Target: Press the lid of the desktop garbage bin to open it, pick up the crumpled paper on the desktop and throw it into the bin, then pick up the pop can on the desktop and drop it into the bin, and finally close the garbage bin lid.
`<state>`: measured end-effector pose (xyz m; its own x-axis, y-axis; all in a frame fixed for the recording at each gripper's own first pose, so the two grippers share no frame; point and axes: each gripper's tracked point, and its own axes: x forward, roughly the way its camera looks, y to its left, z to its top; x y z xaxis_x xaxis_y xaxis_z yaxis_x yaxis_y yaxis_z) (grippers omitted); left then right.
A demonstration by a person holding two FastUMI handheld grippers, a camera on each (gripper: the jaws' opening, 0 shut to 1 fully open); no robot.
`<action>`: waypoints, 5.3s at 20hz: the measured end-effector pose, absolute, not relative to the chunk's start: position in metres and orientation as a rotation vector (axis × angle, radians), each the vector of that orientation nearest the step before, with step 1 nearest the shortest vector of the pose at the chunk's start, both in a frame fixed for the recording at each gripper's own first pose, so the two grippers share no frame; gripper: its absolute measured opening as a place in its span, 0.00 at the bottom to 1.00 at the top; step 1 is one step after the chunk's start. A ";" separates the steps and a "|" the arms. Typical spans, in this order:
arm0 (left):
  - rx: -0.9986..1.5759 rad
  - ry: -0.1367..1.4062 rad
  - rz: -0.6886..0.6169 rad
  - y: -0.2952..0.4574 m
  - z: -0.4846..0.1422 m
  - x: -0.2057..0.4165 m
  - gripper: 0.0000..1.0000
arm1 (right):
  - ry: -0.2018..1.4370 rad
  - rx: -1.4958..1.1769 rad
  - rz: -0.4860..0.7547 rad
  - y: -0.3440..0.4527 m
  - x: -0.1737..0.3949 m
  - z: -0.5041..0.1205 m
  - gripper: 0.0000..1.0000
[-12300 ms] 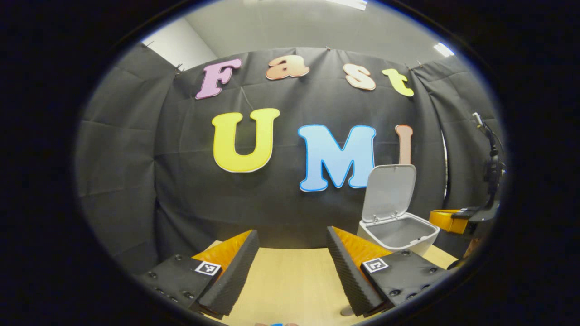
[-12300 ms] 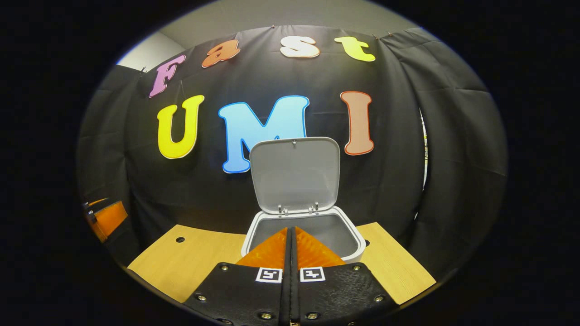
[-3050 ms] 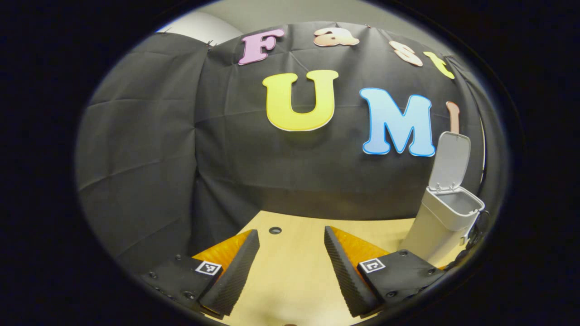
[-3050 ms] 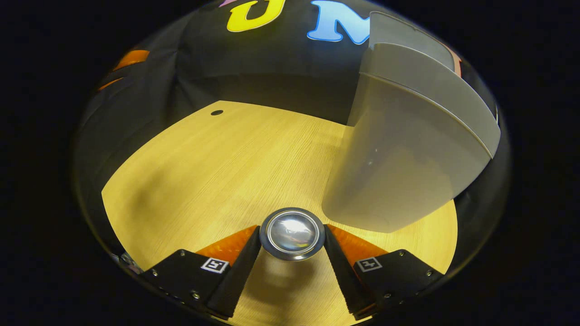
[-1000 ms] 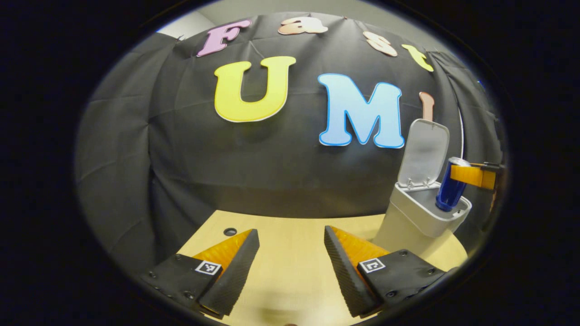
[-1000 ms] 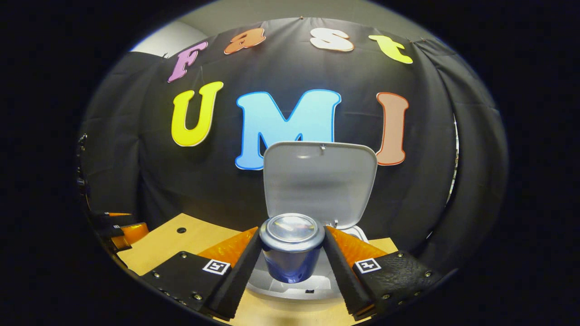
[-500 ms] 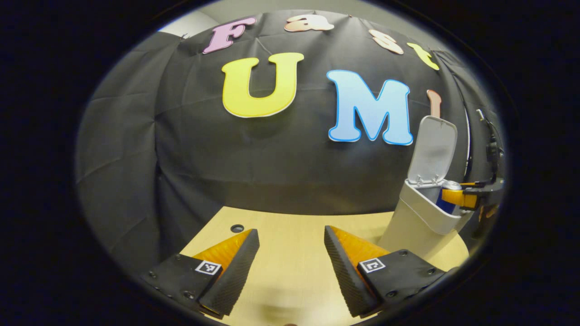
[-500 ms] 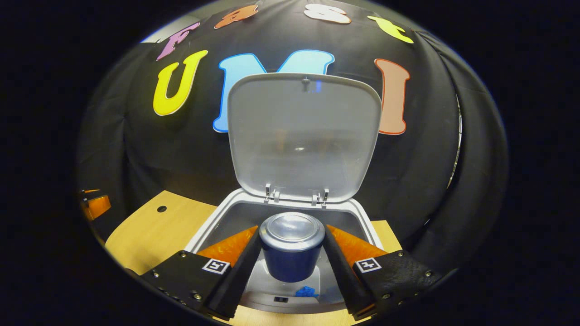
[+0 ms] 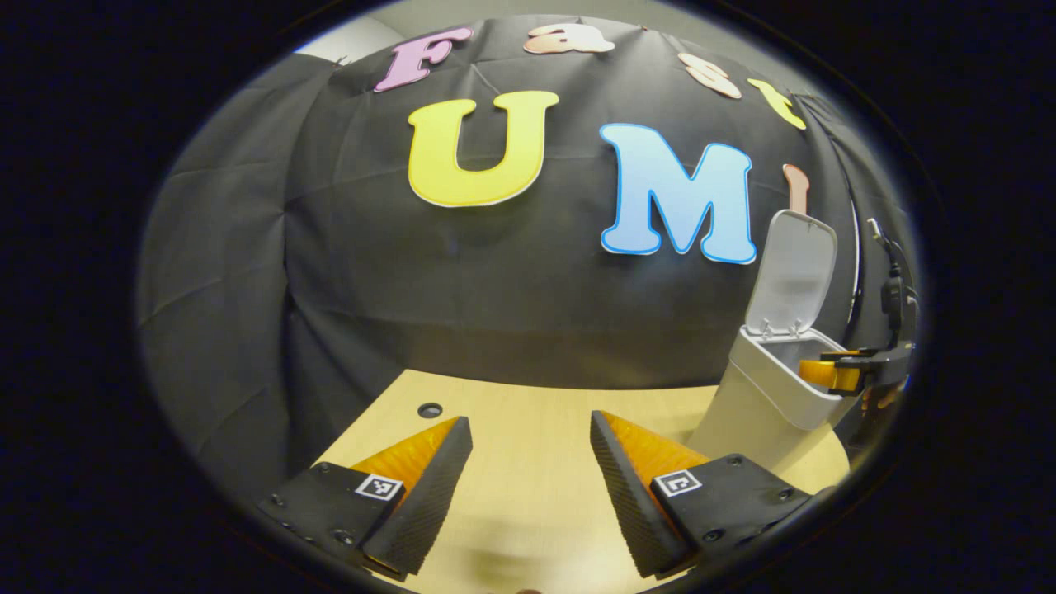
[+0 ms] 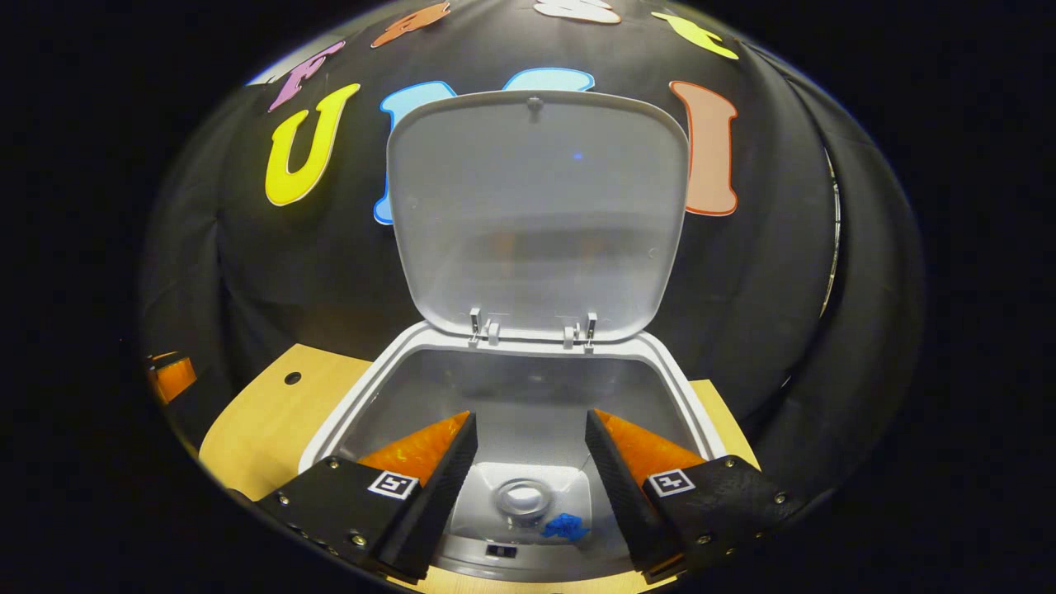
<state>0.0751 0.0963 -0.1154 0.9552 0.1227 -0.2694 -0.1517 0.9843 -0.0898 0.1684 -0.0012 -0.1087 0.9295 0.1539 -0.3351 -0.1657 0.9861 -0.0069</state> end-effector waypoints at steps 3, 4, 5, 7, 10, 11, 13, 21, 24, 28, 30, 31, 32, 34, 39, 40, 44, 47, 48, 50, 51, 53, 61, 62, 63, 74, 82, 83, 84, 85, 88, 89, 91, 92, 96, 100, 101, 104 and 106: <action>-0.110 0.260 0.133 0.094 -0.112 0.072 0.95 | 0.341 -0.034 0.162 -0.001 0.165 -0.108 0.86; -0.111 0.258 0.129 0.093 -0.111 0.071 0.95 | 0.338 -0.040 0.162 -0.001 0.164 -0.106 0.86; -0.112 0.257 0.126 0.092 -0.110 0.071 0.95 | 0.335 -0.044 0.162 0.000 0.162 -0.104 0.86; -0.113 0.255 0.116 0.089 -0.109 0.069 0.95 | 0.310 -0.050 0.153 -0.002 0.156 -0.092 0.86; -0.107 0.251 0.102 0.087 -0.106 0.067 0.95 | 0.265 -0.018 0.142 -0.005 0.151 -0.065 0.85; -0.103 0.250 0.098 0.086 -0.106 0.067 0.95 | 0.252 -0.012 0.140 -0.007 0.151 -0.054 0.86; -0.102 0.248 0.088 0.084 -0.104 0.066 0.95 | 0.202 -0.020 0.129 -0.013 0.153 -0.027 0.85; -0.112 0.250 0.072 0.079 -0.108 0.063 0.95 | 0.023 -0.041 0.158 -0.007 0.158 0.089 0.85; -0.128 0.255 0.081 0.083 -0.110 0.058 0.95 | -0.040 -0.025 0.161 -0.005 0.167 0.123 0.85; -0.141 0.267 0.117 0.101 -0.116 0.045 0.95 | -0.088 -0.018 0.163 -0.001 0.188 0.143 0.84; -0.142 0.271 0.137 0.109 -0.119 0.040 0.95 | -0.095 -0.017 0.156 -0.002 0.198 0.146 0.85; -0.141 0.272 0.147 0.113 -0.120 0.037 0.95 | -0.096 -0.015 0.152 -0.003 0.203 0.145 0.85; -0.141 0.271 0.157 0.118 -0.120 0.034 0.95 | -0.096 -0.010 0.147 -0.004 0.208 0.146 0.85; -0.146 0.272 0.180 0.127 -0.122 0.028 0.95 | -0.095 0.008 0.136 -0.006 0.222 0.144 0.84; -0.145 0.274 0.212 0.136 -0.122 0.021 0.95 | -0.048 -0.005 0.142 -0.001 0.238 0.123 0.85; -0.144 0.275 0.212 0.137 -0.122 0.021 0.95 | -0.029 -0.017 0.146 0.001 0.239 0.117 0.85; -0.153 0.269 0.198 0.127 -0.120 0.025 0.95 | -0.021 -0.020 0.158 0.002 0.226 0.111 0.85; -0.153 0.261 0.179 0.118 -0.116 0.029 0.95 | -0.004 0.009 0.176 0.001 0.213 0.102 0.85; -0.150 0.257 0.171 0.115 -0.114 0.029 0.95 | 0.003 0.014 0.182 0.001 0.207 0.100 0.85; -0.142 0.249 0.156 0.109 -0.109 0.029 0.95 | 0.012 0.017 0.188 0.000 0.198 0.094 0.85; -0.134 0.241 0.144 0.104 -0.106 0.030 0.95 | 0.020 0.018 0.189 -0.001 0.191 0.089 0.85; -0.118 0.235 0.121 0.095 -0.104 0.030 0.95 | 0.038 0.022 0.190 -0.001 0.177 0.079 0.85; -0.081 0.221 0.074 0.076 -0.093 0.029 0.95 | 0.170 0.019 0.186 0.002 0.136 -0.007 0.85; -0.077 0.222 0.071 0.075 -0.094 0.028 0.95 | 0.187 0.020 0.183 0.002 0.133 -0.018 0.85; -0.076 0.223 0.069 0.075 -0.094 0.028 0.95 | 0.199 0.022 0.181 0.002 0.131 -0.026 0.85; -0.076 0.226 0.073 0.075 -0.093 0.021 0.95 | 0.254 0.008 0.163 0.005 0.121 -0.072 0.85; -0.092 0.236 0.079 0.075 -0.098 0.024 0.95 | 0.200 0.005 0.154 0.005 0.119 -0.076 0.86; -0.095 0.238 0.079 0.074 -0.098 0.025 0.95 | 0.184 0.013 0.149 0.004 0.119 -0.077 0.86; -0.097 0.239 0.079 0.073 -0.099 0.025 0.95 | 0.170 0.016 0.148 0.005 0.119 -0.077 0.86; -0.099 0.239 0.078 0.072 -0.099 0.026 0.95 | 0.153 0.014 0.147 0.005 0.119 -0.078 0.86; -0.108 0.242 0.074 0.069 -0.100 0.028 0.95 | 0.138 -0.015 0.134 0.005 0.118 -0.083 0.86; -0.114 0.244 0.071 0.067 -0.100 0.029 0.95 | 0.125 -0.004 0.131 0.005 0.119 -0.085 0.87; -0.117 0.245 0.065 0.063 -0.102 0.027 0.95 | 0.097 0.010 0.129 0.006 0.119 -0.089 0.87; -0.115 0.245 0.063 0.061 -0.101 0.028 0.95 | 0.080 0.001 0.124 0.005 0.118 -0.086 0.87; -0.103 0.229 0.065 0.062 -0.094 0.025 0.95 | 0.065 0.043 0.127 0.005 0.117 -0.079 0.86; -0.099 0.201 0.059 0.063 -0.080 0.029 0.95 | 0.084 0.042 0.122 0.004 0.115 -0.077 0.85; -0.100 0.192 0.057 0.063 -0.077 0.031 0.94 | 0.092 0.041 0.123 0.005 0.114 -0.077 0.85; -0.099 0.164 0.040 0.062 -0.064 0.035 0.95 | 0.106 0.054 0.126 0.008 0.105 -0.068 0.87; -0.093 0.145 0.028 0.060 -0.053 0.036 0.95 | 0.076 0.057 0.123 0.012 0.093 -0.052 0.87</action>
